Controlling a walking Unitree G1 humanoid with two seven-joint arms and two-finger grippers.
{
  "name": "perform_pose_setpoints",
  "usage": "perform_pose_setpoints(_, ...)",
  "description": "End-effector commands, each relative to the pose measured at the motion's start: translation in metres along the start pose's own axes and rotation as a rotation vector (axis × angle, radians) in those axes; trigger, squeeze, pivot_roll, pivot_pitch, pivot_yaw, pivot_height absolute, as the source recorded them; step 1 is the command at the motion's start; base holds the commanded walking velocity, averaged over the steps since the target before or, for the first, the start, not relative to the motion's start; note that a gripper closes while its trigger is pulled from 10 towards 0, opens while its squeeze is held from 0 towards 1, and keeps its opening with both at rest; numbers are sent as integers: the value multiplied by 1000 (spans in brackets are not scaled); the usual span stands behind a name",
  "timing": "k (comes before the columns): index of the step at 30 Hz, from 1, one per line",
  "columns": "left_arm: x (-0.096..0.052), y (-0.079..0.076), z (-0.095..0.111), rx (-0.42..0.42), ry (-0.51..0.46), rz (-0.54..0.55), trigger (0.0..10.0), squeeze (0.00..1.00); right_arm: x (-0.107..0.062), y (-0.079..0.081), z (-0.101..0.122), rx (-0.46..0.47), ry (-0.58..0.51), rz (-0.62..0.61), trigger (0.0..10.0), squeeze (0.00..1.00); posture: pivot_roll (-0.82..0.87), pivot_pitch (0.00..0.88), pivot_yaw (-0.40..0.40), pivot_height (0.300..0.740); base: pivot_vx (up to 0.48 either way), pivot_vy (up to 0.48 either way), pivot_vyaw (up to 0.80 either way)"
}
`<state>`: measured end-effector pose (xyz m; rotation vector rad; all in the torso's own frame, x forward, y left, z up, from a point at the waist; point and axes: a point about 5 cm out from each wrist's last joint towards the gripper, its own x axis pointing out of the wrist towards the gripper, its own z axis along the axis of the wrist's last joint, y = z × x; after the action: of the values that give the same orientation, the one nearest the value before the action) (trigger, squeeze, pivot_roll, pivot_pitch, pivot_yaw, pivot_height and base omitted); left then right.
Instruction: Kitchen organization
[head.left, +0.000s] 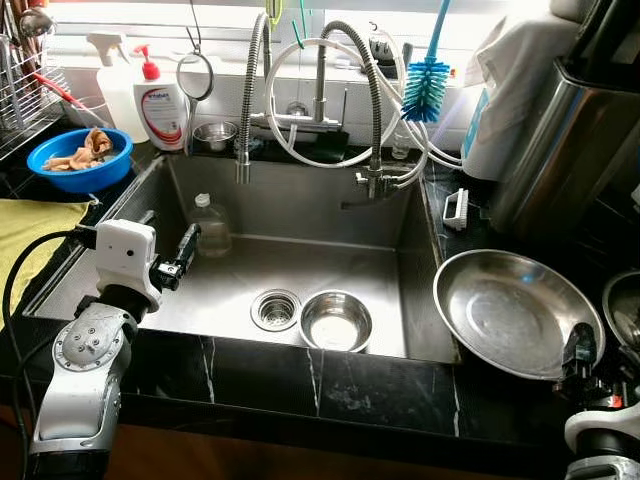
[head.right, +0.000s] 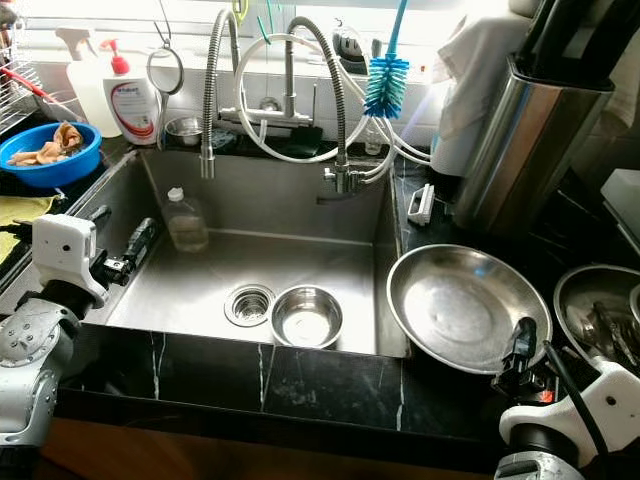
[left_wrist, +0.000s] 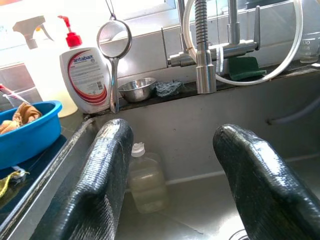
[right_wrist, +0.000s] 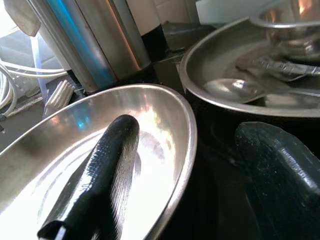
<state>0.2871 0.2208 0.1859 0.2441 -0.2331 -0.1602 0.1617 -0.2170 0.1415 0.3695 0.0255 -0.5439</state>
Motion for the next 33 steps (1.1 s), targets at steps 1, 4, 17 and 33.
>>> perform_pose_setpoints(1,3,0,6,18,-26,-16,10000,0,3,11,-3,110,6,-12,10000,0,-24,0,-17,740,0,0,0)
perform_pose_setpoints(4,3,-1,6,21,-29,-20,10000,0,5,13,-3,127,13,-5,10000,0,-22,0,-16,740,0,0,0)
perform_pose_setpoints(17,4,-3,6,22,-28,-36,10000,0,11,13,-11,100,61,-6,10000,0,-15,0,-18,740,0,0,0)
perform_pose_setpoints(33,5,-3,7,27,-32,-39,10000,0,15,14,-14,92,85,-8,0,0,-12,0,-19,740,0,0,0)
